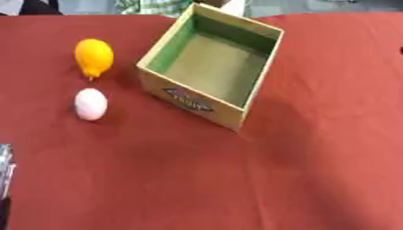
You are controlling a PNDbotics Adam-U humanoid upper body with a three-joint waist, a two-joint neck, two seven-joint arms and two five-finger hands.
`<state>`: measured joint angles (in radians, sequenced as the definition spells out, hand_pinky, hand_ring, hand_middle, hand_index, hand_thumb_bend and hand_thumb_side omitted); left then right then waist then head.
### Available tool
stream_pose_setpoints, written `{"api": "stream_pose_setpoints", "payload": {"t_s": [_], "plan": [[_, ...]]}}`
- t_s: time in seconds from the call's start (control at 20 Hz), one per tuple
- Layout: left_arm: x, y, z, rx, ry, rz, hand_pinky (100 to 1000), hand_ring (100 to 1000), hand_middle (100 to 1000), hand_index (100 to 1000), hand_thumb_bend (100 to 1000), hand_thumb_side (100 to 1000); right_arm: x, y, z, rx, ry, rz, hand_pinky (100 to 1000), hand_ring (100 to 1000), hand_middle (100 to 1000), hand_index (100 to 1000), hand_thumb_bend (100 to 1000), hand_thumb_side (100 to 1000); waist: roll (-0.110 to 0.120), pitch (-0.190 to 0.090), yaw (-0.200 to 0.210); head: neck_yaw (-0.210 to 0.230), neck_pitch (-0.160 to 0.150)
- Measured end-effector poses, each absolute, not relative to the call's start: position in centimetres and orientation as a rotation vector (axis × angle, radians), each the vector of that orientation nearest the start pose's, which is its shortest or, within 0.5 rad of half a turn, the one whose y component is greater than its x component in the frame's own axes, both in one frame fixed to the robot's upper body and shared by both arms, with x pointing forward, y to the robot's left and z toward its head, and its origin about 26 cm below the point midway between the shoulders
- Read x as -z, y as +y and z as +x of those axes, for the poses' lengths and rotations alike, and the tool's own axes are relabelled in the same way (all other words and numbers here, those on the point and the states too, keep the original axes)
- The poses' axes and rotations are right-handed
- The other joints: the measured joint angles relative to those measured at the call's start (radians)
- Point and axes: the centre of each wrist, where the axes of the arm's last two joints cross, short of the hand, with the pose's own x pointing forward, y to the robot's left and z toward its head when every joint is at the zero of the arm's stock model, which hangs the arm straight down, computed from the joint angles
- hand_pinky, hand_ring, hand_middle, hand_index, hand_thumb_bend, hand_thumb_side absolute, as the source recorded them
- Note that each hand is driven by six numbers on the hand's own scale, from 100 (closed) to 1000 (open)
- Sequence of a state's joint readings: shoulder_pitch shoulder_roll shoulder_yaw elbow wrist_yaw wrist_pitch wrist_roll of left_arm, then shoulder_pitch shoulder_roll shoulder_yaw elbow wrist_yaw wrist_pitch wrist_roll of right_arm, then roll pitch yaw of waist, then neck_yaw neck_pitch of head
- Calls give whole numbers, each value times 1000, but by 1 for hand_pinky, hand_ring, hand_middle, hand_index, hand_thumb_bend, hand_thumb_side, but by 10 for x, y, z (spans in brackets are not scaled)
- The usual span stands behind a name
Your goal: Pick up objects on the table and place them in the box.
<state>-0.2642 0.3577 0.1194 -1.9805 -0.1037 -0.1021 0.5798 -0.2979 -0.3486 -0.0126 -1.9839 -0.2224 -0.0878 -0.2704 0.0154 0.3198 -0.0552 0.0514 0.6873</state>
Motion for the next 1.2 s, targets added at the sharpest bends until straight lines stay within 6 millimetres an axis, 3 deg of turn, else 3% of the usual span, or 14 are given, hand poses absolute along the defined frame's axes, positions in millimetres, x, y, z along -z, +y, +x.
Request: {"api": "stream_pose_setpoints", "payload": {"t_s": [0.45, 0.75, 1.05, 1.2], "plan": [[-217, 310, 297, -184, -2422, 822, 461, 590, 652, 761, 100, 679, -204, -268, 302, 31, -2369, -63, 730, 673, 571, 804, 100, 957, 11, 8, -8, 8, 4], [-242, 316, 298, -14, -2400, 1002, 491, 625, 691, 798, 100, 642, -204, -269, 302, 21, -2371, -68, 729, 673, 571, 804, 100, 957, 16, 8, -11, 9, -1], [-265, 314, 299, 171, -2303, 1172, 513, 655, 716, 821, 100, 608, -205, -270, 302, 13, -2371, -73, 729, 673, 570, 803, 100, 957, 17, 8, -12, 40, -7], [-271, 311, 300, 246, -2246, 1216, 517, 666, 726, 830, 100, 643, -205, -270, 302, 11, -2369, -72, 729, 673, 570, 804, 100, 956, 17, 8, -11, 54, -11]]}}
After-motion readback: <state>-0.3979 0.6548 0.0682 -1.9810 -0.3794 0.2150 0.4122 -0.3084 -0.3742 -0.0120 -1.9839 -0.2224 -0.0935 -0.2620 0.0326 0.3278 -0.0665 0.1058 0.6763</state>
